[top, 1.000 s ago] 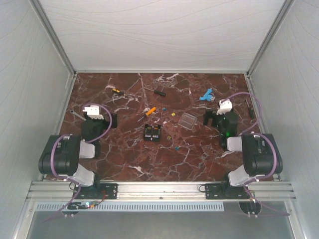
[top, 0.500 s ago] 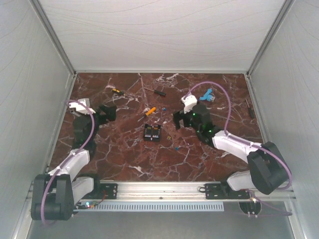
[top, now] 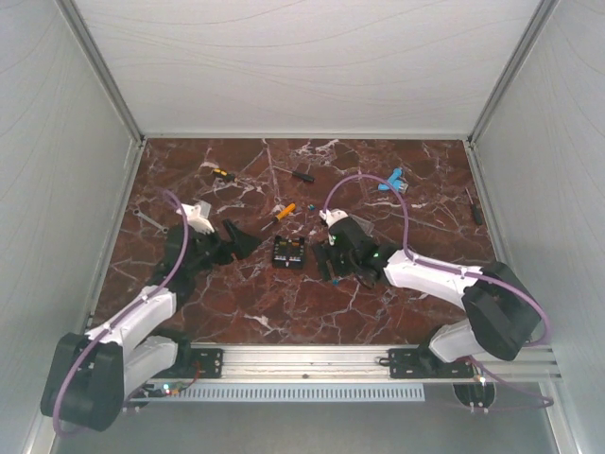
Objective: Snap on the fuse box
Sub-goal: Pick up the fuse from the center of the board.
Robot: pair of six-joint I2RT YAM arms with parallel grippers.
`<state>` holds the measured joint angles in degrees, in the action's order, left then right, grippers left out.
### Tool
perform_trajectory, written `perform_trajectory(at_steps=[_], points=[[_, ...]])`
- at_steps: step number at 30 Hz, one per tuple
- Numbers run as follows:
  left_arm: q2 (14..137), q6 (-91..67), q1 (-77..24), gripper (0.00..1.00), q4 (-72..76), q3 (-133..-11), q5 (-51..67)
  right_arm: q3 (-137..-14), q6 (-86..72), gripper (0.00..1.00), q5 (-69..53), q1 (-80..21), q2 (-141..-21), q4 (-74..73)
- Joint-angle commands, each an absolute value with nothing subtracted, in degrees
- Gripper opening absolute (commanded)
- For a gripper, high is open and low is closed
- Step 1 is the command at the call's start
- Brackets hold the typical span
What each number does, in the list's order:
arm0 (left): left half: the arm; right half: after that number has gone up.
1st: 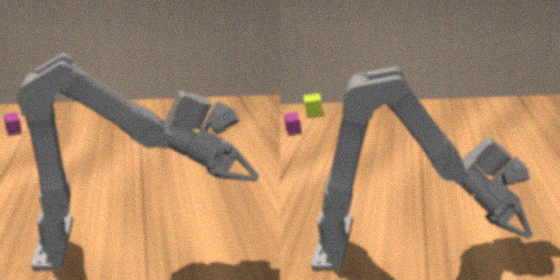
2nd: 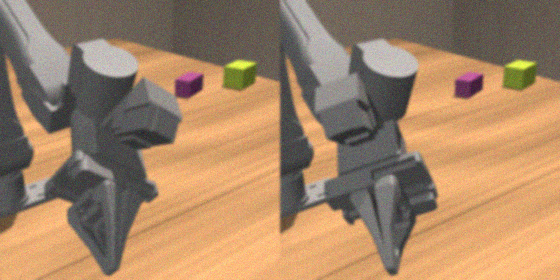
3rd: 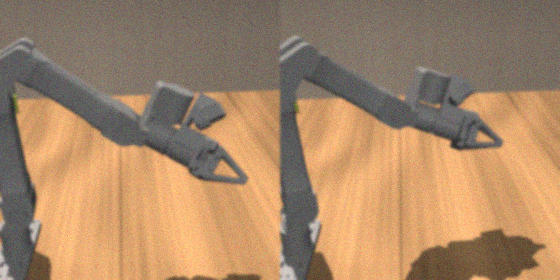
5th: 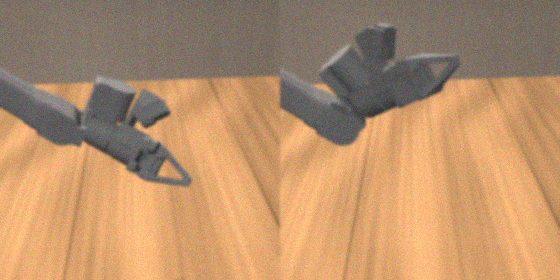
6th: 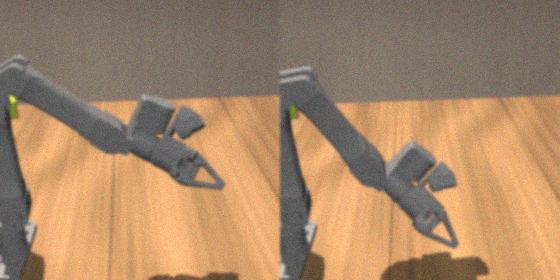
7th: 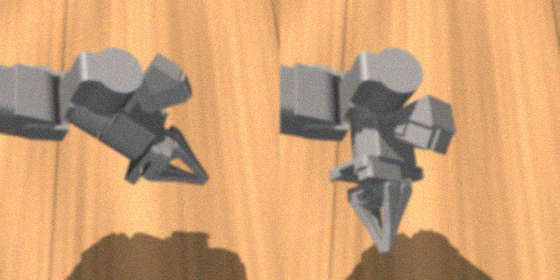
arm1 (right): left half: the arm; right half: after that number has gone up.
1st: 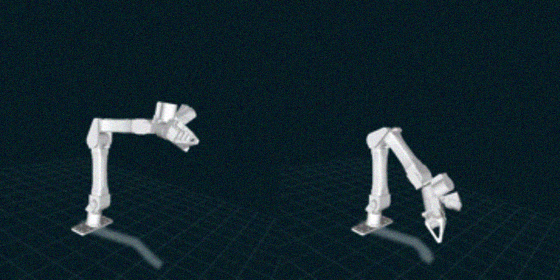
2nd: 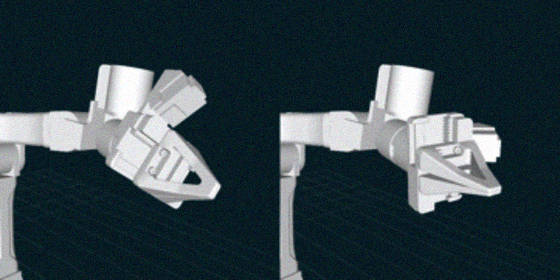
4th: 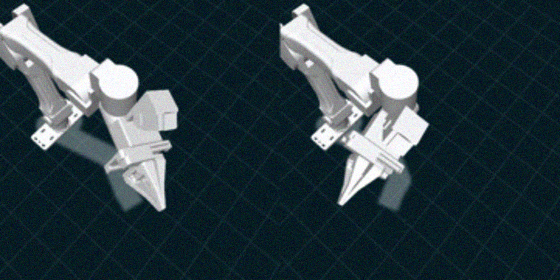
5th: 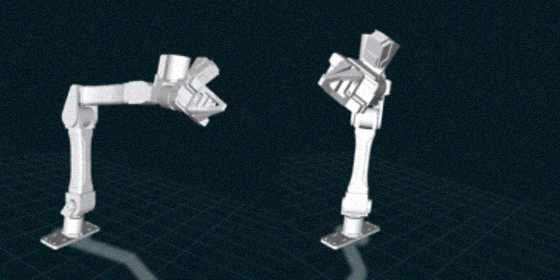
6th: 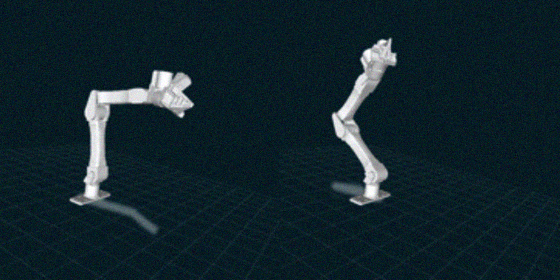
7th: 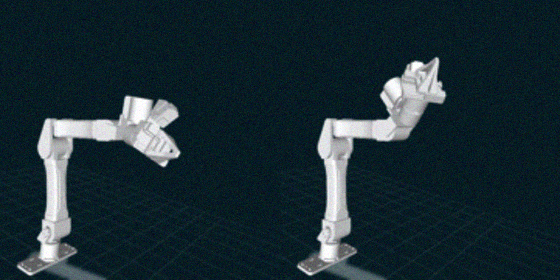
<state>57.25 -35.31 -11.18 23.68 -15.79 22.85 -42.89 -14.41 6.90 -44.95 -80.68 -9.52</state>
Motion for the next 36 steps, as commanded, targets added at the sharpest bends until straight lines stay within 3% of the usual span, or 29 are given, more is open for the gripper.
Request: perform_trajectory(at_steps=[1, 18, 36], points=[[56.9, -37.2, -15.0, 0.99, 20.2, -18.1, 24.2, -42.6, -23.6, 0.7, 9.9, -46.3, -81.7, -14.4], [66.5, -37.2, -20.2, 1.0, 20.4, -19.9, 27.3, -42.4, -35.2, 0.5, 19.8, -50.9, -87.6, -15.0], [65.3, -37.2, -22.0, 0.99, 18.0, -20.8, 25.2, -41.7, -30.8, 0.46, 16.9, -46.3, -80.8, -21.8]])
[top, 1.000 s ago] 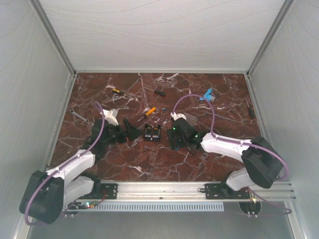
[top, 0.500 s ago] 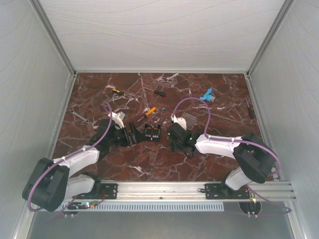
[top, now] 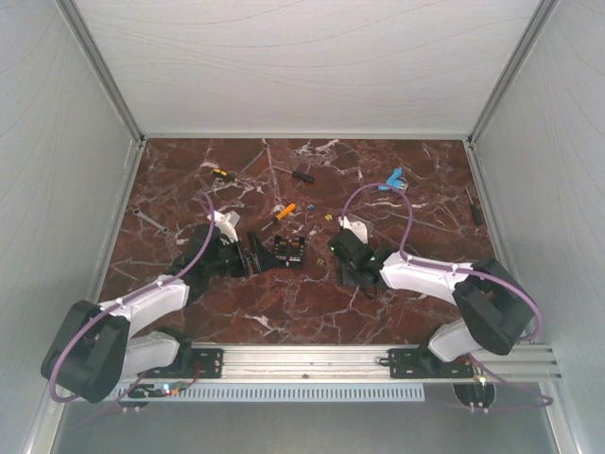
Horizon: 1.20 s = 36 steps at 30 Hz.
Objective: Snap on the fuse box
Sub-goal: Pick up the fuse from the center of the board.
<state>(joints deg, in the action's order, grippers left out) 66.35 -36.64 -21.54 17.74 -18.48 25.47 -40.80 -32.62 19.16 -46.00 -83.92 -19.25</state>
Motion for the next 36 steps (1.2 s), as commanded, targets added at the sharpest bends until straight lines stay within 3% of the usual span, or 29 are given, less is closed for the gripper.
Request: perform_trajectory(at_steps=[1, 10, 36], points=[[65.2, -37.3, -22.0, 0.99, 18.0, -20.9, 25.3, -42.3, -30.1, 0.46, 16.2, -46.6, -80.8, -22.1], [65.1, -37.2, -22.0, 0.98, 17.2, -21.3, 25.7, -47.6, -24.9, 0.47, 13.1, -46.7, -86.3, -25.4], [65.8, -36.9, -22.0, 0.96, 16.5, -22.7, 26.6, -49.1, -41.5, 0.3, 17.5, -45.9, -91.5, -28.5]])
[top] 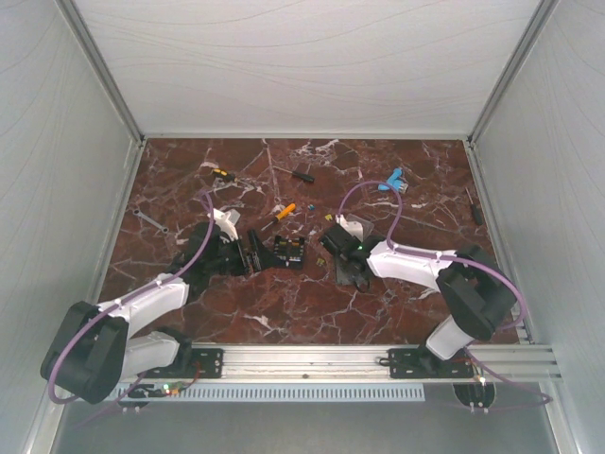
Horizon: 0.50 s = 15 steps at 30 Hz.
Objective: Snap on the fuse box
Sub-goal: Pick up the fuse from the center of the board.
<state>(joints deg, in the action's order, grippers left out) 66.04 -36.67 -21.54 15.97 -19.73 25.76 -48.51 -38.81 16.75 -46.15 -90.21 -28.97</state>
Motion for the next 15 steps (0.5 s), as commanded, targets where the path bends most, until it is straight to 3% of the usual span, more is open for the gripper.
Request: perform_trajectory(at_steps=[1, 15], points=[[65.8, -36.8, -22.0, 0.96, 16.4, -22.7, 26.6, -49.1, -41.6, 0.29, 17.6, -45.9, -91.4, -28.6], [66.7, -37.5, -22.1, 0.96, 17.4, -23.6, 28.5, -48.6, -41.1, 0.22, 19.0, -45.6, -92.5, -28.5]])
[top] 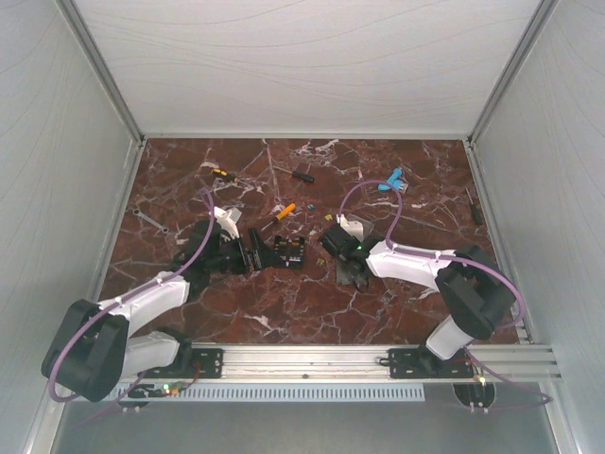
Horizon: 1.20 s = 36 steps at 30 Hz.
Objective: Snap on the fuse box
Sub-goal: Pick up the fuse from the center of the board.
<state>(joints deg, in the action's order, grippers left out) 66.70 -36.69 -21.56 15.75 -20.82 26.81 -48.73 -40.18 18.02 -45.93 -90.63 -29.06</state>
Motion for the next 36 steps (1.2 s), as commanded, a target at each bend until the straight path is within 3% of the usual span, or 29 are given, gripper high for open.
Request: perform_trajectory(at_steps=[1, 15, 20, 28, 36], points=[[66.6, -37.6, -22.1, 0.96, 17.4, -23.6, 28.7, -48.6, -40.9, 0.22, 19.1, -45.5, -92.4, -28.6], [68.6, -42.8, -22.1, 0.96, 24.9, -23.5, 37.9, -45.1, -21.6, 0.17, 10.3, -45.5, -82.4, -15.2], [71.9, -46.4, -22.0, 0.86, 29.5, -24.4, 43.0, -43.6, -13.0, 0.15, 1.8, -45.5, -77.3, -9.1], [74.9, -53.0, -22.3, 0.6, 38.7, -24.5, 49.6, -40.4, -7.3, 0.18, -8.6, -47.0, -70.4, -0.1], [76.5, -55.1, -24.8, 0.5, 40.5, -25.3, 49.3, -41.3, -2.9, 0.19, -10.3, -50.3, -70.8, 3.4]])
